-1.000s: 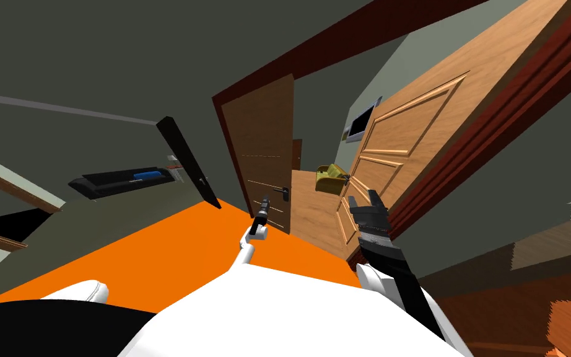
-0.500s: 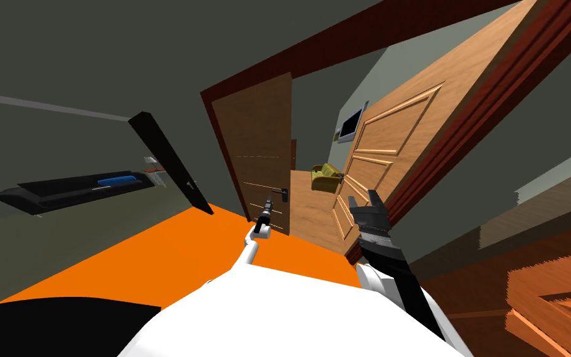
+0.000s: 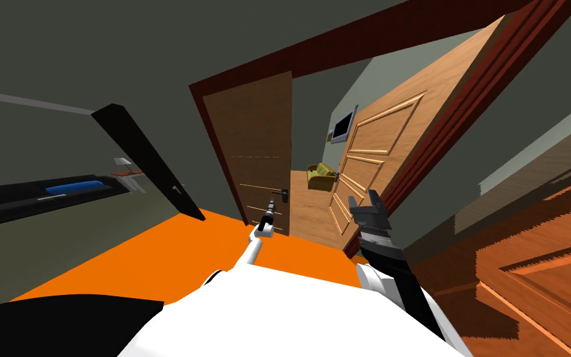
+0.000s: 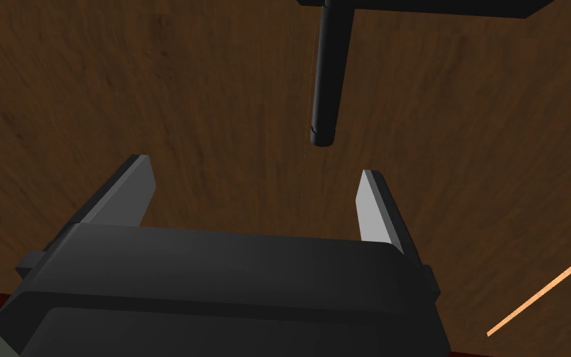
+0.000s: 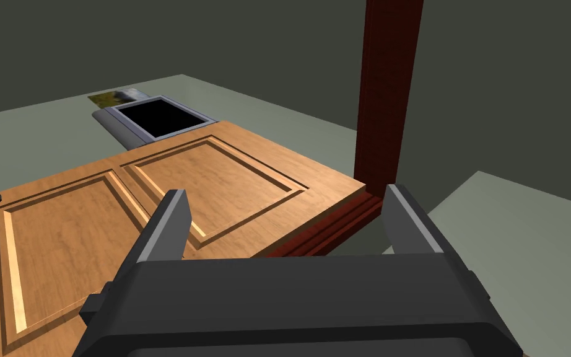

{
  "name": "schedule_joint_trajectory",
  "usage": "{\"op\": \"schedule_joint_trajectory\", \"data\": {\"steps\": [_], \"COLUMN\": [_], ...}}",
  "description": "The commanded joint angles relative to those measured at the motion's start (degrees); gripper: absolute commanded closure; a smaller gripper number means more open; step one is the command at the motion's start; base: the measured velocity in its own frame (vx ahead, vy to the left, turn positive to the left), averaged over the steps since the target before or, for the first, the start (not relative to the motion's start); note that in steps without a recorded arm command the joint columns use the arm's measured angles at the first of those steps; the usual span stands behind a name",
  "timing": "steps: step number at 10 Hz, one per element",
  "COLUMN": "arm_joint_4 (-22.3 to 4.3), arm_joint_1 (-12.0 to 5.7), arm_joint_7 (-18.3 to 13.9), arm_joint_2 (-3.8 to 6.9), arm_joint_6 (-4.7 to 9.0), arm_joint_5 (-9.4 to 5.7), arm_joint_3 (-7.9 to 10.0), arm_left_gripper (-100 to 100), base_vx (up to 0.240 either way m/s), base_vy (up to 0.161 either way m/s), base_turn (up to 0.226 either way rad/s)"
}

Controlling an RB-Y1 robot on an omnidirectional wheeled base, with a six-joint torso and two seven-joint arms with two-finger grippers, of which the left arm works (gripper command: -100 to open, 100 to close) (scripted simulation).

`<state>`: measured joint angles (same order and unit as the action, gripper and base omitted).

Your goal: Push the door open

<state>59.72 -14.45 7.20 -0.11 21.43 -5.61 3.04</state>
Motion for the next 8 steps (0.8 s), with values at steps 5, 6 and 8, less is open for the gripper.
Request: {"op": "schedule_joint_trajectory", "data": {"steps": [5,6,8], "arm_joint_4": [-7.1,-8.1,-7.8], "arm_joint_1": [-4.07,-4.65,-4.32], "arm_joint_7": [0.0,0.0,0.0], "arm_joint_2": [-1.72,-2.0,0.13], "arm_joint_6": [-0.22,-0.27,0.02], "arm_joint_5": [0.1,0.11,0.04], "arm_joint_3": [-0.05,-0.06,0.06], "arm_left_gripper": [-100,-100,-100], "base_vx": [0.003,0.0,0.051], "base_vy": [0.118,0.135,0.031], "base_turn": [-0.118,-0.137,-0.028]}}
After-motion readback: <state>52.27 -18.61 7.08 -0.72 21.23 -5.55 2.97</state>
